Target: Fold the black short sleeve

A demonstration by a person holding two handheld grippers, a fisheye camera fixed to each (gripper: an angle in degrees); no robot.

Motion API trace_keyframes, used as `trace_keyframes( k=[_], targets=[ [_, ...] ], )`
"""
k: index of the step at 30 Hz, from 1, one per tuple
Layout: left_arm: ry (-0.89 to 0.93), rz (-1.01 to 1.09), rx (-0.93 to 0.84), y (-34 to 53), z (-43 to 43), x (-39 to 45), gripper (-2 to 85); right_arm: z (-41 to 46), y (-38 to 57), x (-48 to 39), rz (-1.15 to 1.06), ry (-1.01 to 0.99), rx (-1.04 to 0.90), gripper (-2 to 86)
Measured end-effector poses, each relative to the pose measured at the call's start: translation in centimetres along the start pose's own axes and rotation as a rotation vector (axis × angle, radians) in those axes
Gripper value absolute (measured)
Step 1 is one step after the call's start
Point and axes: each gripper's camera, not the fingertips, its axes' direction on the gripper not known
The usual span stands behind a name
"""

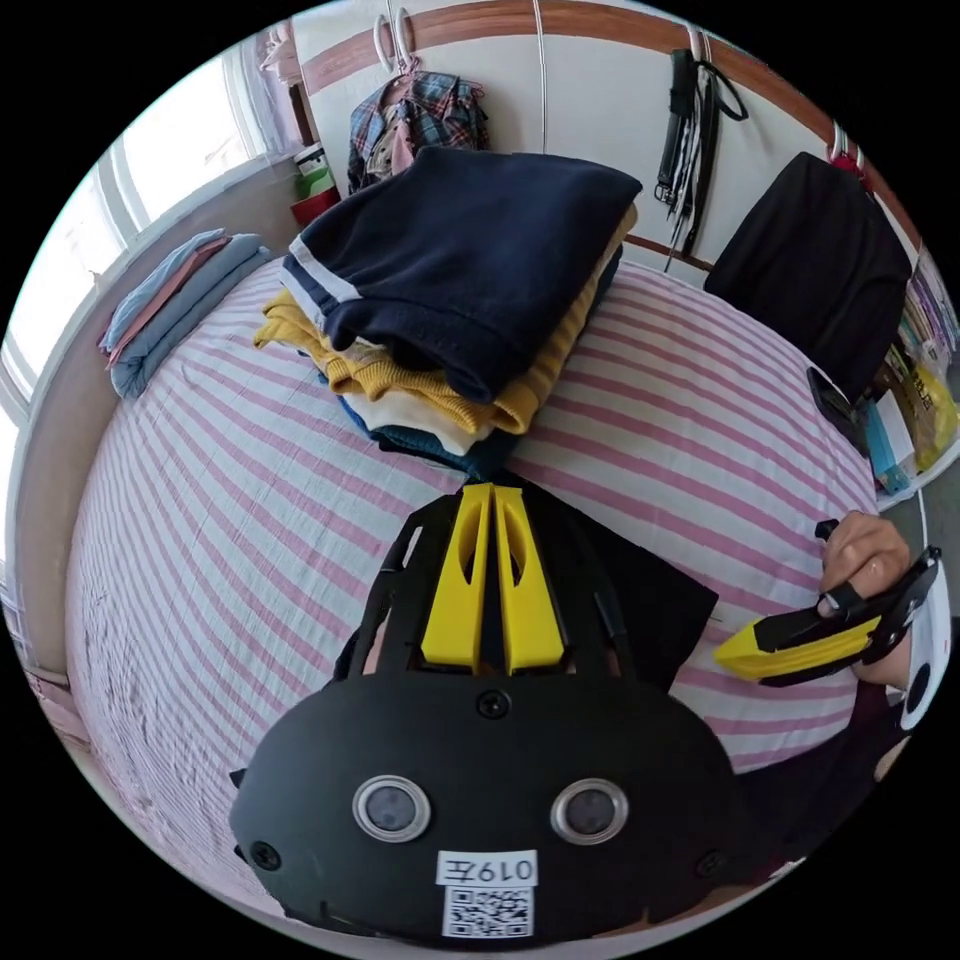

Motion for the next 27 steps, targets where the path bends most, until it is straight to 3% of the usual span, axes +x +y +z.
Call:
trace_keyframes(
  k=[4,10,17,23,27],
  targets=[
    [-0.018,0.014,-0.021,-1.4,-0.2,1.0,0.8,1.6,1.0,-0.2,0.006,0.048,-0.064,-0.5],
    [-0.101,-0.031,-0.003,-2.8,-2.3,0.8,1.0,2.7,3.0,0.0,-0.005,-0.040,-0.113,-0.7],
    [-0.135,0.067,-0.008,-2.9,-8.5,-0.8,0.9,1.3,6.6,1.4,0.042,-0.077,-0.026,-0.7],
    [-0.034,0.067,0.201,-1.3,-18.5,-4.2,0.9,-1.2,10.5,3.4,0.146,-0.056,0.138,-0.8],
    [0.050,-0.048,0.388,5.0,-27.6,-6.3,1.0,-2.3,13.3,5.0,0.257,-0.005,0.239,-0.9]
  ],
)
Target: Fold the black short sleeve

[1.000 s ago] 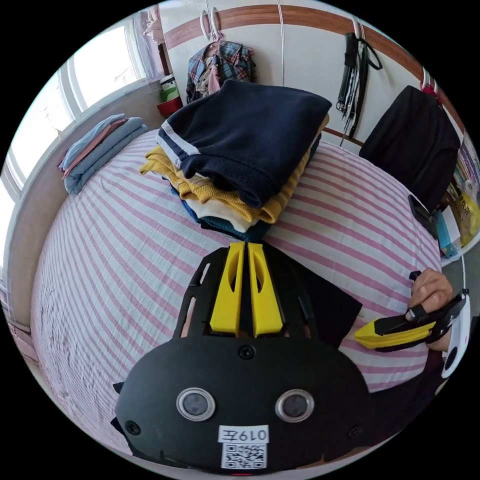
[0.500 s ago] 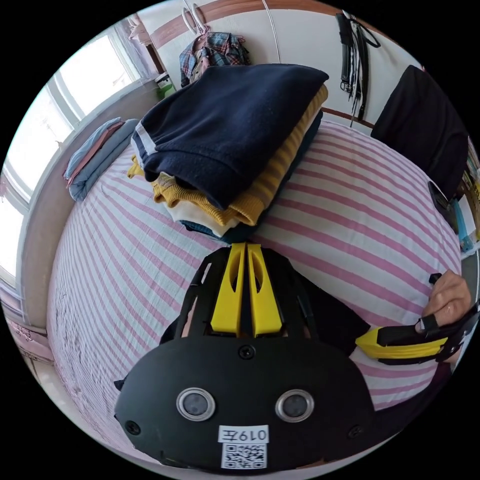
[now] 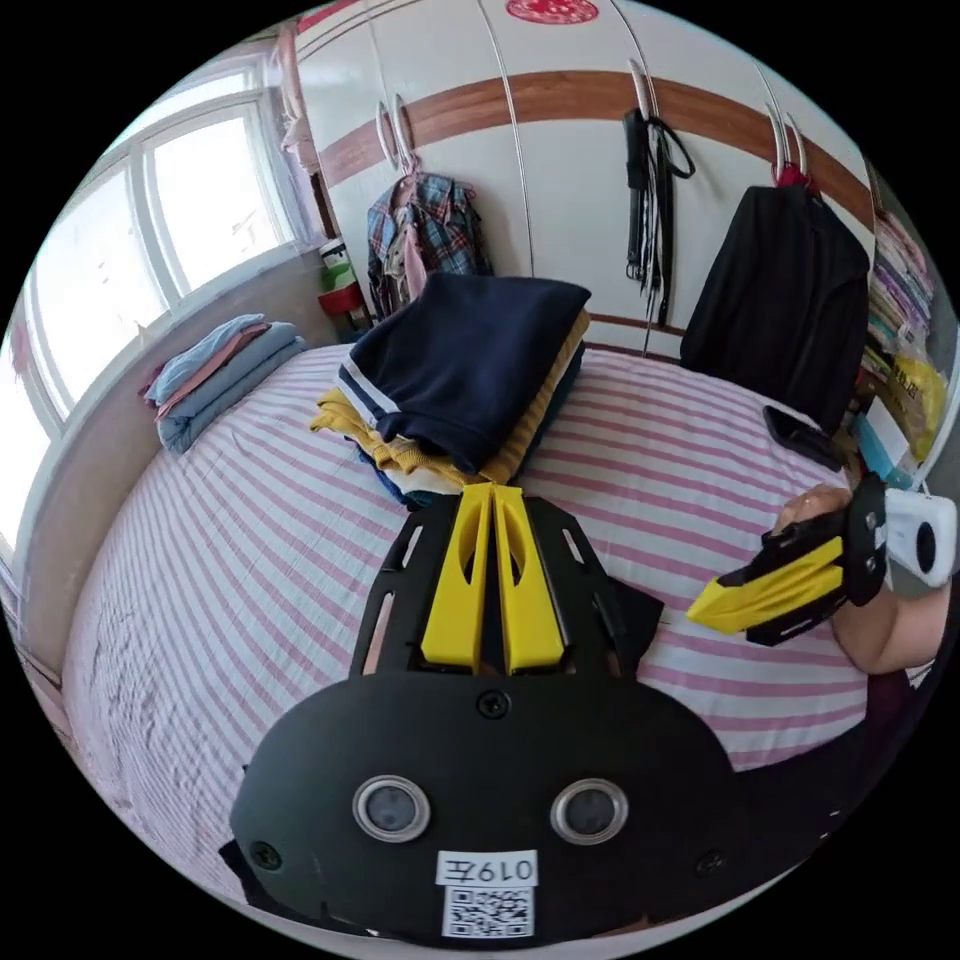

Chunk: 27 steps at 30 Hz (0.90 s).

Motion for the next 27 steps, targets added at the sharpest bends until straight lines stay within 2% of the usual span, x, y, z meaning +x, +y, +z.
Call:
trace_keyframes(
  k=[4,6,8,10,12,15,17,20,22,24,27],
  targets=[
    [0.087,-0.155,0.208,8.5,-14.3,-0.4,1.4,-4.2,2.9,4.6,0.249,-0.053,0.281,-0.9],
    [0.103,-0.332,0.326,17.5,-24.4,-0.5,1.4,-6.3,4.6,6.9,0.376,-0.149,0.436,-0.9],
    [0.119,-0.455,0.381,25.3,-30.9,0.6,1.4,-8.8,7.1,9.9,0.524,-0.349,0.671,-0.9],
    [0.072,-0.555,0.391,32.7,-36.3,3.0,1.2,-10.3,8.1,11.0,0.570,-0.453,0.786,-0.8],
    [0.007,-0.707,0.380,40.4,-42.0,6.3,1.2,-11.2,7.7,11.1,0.595,-0.471,0.825,-0.7],
    [-0.015,-0.813,0.510,44.7,-47.4,9.0,1.3,-10.8,4.3,10.8,0.618,-0.483,0.714,-0.4],
    [-0.042,-0.798,0.519,43.8,-48.9,9.7,1.3,-8.6,0.1,10.2,0.640,-0.553,0.597,1.0],
    [-0.053,-0.723,0.375,39.5,-47.9,9.2,1.3,-4.4,-7.4,9.2,0.613,-0.604,0.348,5.7],
    [-0.085,-0.672,0.297,37.5,-46.3,8.9,1.2,-1.9,-11.9,8.4,0.602,-0.568,0.215,6.3],
    [-0.076,-0.642,0.223,36.5,-43.9,8.6,1.2,0.6,-16.3,7.6,0.589,-0.539,0.121,5.9],
    [-0.028,-0.682,0.202,35.0,-43.1,7.3,1.3,4.9,-23.0,6.5,0.564,-0.498,-0.008,3.5]
  ],
)
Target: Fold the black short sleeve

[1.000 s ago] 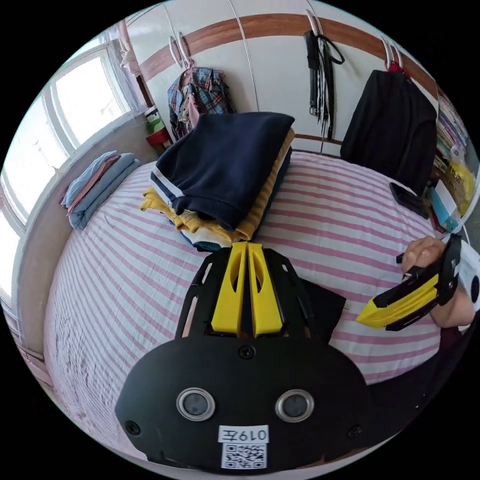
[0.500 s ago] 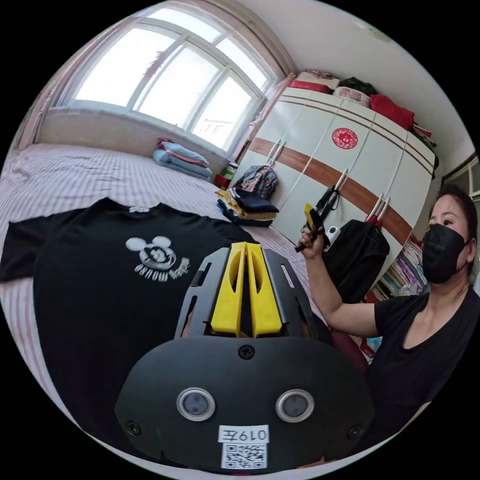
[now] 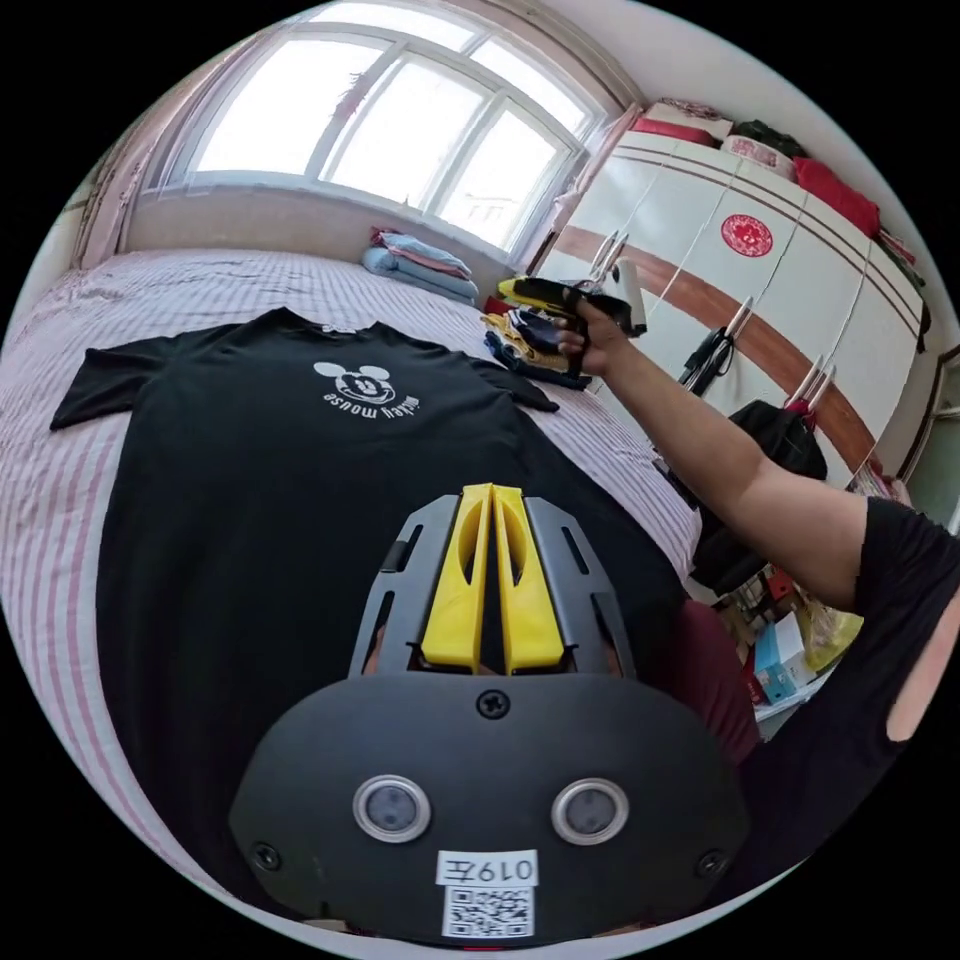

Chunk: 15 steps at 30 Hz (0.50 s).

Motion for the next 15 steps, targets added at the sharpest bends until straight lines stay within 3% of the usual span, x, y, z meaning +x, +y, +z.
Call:
trace_keyframes(
  k=[4,9,15],
  targets=[
    [-0.032,0.044,-0.059,-2.4,0.8,1.3,1.2,6.0,-5.6,-0.5,0.137,0.070,-0.081,2.6],
    [-0.006,0.059,-0.035,-3.7,-0.3,2.1,1.2,12.7,-10.6,-1.6,0.053,0.196,-0.224,6.9],
    [0.124,-0.108,-0.002,-5.0,-1.3,-1.3,1.1,19.7,-15.5,-0.8,0.040,0.246,-0.330,6.6]
  ],
)
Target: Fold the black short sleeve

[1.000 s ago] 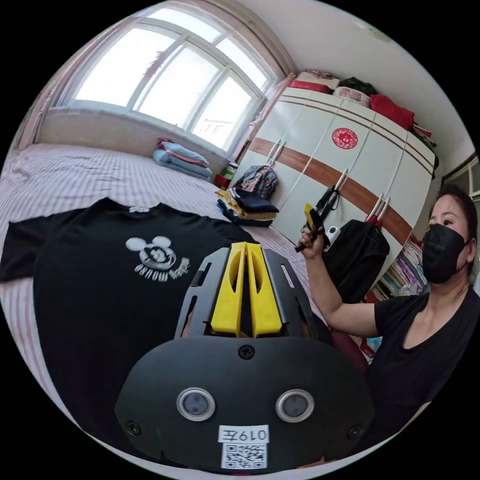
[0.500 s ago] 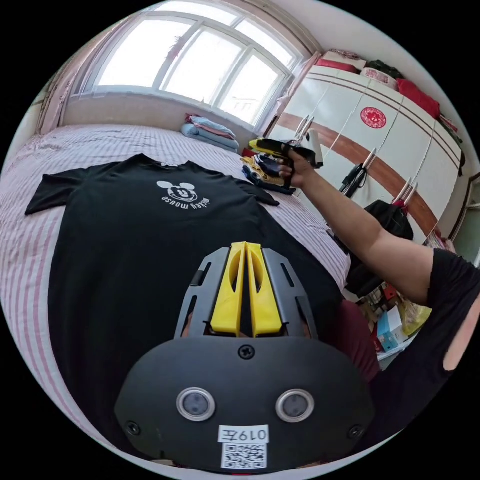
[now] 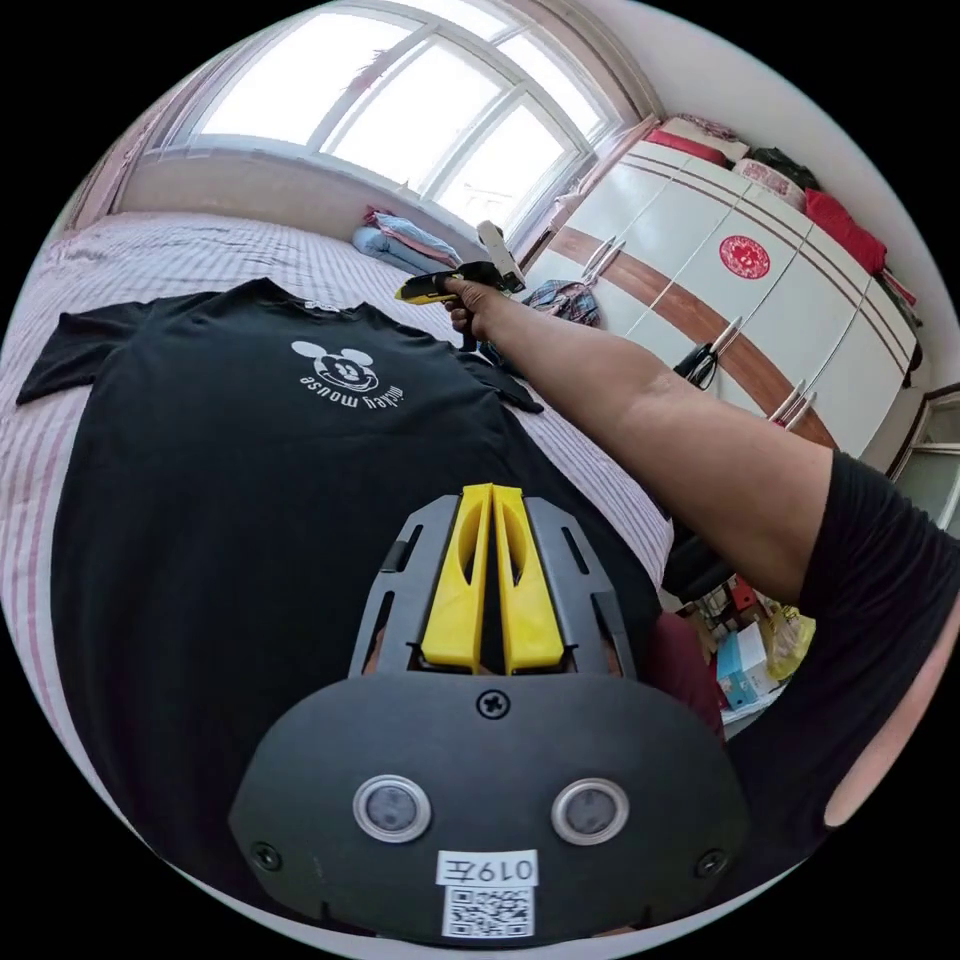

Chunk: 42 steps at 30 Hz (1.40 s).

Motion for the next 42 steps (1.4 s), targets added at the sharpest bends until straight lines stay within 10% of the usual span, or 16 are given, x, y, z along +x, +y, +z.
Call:
trace_keyframes(
  k=[30,42],
  targets=[
    [0.155,-0.170,0.020,-3.8,0.5,4.5,0.9,2.1,-9.0,-6.8,-0.192,0.141,0.035,3.8],
    [0.046,-0.159,0.207,-4.8,-3.5,8.4,0.9,2.1,-9.7,-13.7,-0.270,-0.292,0.025,5.9]
  ],
)
